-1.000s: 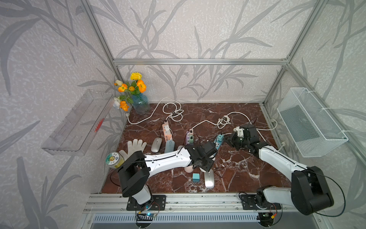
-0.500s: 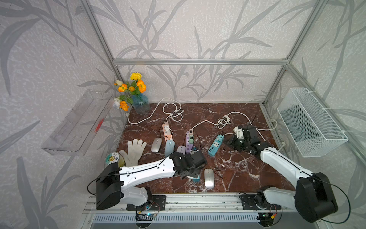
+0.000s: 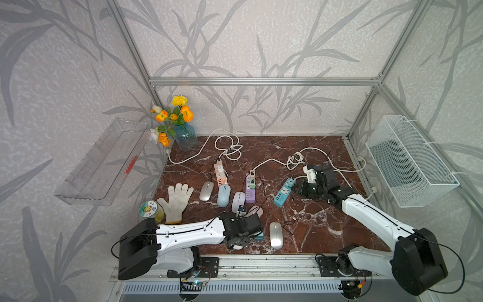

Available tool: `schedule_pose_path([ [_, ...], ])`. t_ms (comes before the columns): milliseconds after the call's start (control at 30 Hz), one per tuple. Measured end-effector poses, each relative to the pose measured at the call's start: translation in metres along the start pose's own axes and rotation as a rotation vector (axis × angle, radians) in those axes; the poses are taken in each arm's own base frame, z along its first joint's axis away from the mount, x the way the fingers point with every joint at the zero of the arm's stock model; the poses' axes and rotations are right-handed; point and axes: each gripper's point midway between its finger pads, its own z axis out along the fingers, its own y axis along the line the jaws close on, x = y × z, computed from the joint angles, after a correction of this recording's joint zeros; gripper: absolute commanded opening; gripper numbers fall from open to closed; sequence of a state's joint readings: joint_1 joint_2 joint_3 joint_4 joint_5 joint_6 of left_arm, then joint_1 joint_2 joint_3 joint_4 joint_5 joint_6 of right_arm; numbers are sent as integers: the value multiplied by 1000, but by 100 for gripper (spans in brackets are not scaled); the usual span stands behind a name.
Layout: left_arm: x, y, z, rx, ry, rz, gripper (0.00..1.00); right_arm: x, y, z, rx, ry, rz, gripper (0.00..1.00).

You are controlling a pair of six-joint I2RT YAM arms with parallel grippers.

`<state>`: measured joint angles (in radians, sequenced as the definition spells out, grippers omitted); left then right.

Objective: Unplug the wireless mouse
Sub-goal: Place the mouse at the center of the board.

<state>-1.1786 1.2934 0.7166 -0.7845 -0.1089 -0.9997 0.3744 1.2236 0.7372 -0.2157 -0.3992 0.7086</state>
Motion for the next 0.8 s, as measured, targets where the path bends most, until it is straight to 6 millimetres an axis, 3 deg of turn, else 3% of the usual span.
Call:
schedule_pose_path([
  [267, 3, -16, 21, 12, 42, -3, 0, 2, -1, -6, 15, -4, -2, 0],
  [533, 0, -22, 22, 21, 47, 3, 0, 3, -3, -7, 21, -3, 1, 0],
  [800, -13, -52, 23, 76, 44, 31, 0, 7, -7, -6, 29, 6, 7, 0],
])
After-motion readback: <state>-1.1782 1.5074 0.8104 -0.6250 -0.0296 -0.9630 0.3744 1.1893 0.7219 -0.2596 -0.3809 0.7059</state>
